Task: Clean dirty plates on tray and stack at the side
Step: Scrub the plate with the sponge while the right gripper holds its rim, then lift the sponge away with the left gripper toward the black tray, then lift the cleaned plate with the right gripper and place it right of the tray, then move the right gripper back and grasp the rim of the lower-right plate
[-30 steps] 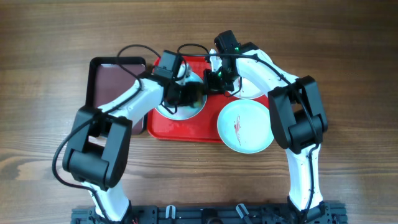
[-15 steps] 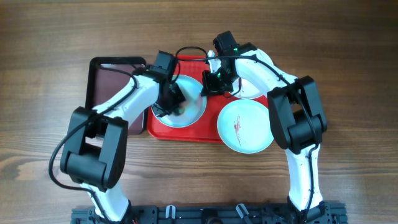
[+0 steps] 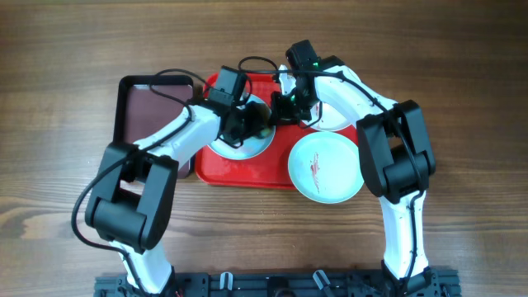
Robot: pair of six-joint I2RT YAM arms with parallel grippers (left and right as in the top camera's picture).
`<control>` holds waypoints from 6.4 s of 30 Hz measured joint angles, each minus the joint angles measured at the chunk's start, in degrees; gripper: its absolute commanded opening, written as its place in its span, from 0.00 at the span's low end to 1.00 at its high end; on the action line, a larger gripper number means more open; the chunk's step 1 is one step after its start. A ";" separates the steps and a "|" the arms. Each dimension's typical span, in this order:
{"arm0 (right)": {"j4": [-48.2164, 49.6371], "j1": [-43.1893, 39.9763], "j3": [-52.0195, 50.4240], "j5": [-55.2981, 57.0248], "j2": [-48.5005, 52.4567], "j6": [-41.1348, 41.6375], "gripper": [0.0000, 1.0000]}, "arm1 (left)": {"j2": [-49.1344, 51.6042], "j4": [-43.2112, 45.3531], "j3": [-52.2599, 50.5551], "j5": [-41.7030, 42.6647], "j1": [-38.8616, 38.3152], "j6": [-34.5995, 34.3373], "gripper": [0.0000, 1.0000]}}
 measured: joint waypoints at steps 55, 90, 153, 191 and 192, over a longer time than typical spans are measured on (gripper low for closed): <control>-8.39 5.33 -1.75 21.16 -10.91 0.24 0.04 | -22.64 -37.42 14.36 -11.72 18.12 9.60 0.04; -11.72 35.28 -1.75 111.36 -24.83 12.87 0.04 | -22.18 -37.99 14.36 -11.69 18.12 10.71 0.04; -0.37 -55.69 -27.28 23.15 -26.97 0.72 0.44 | -22.14 -39.52 14.36 -11.69 18.12 10.71 0.04; 15.23 -22.95 -38.62 18.93 -30.10 -15.21 0.18 | -22.10 -39.30 14.36 -11.98 18.12 11.61 0.04; 15.80 -22.95 -38.86 18.91 -30.10 -15.28 0.17 | -22.10 -39.30 14.36 -11.98 18.12 11.61 0.04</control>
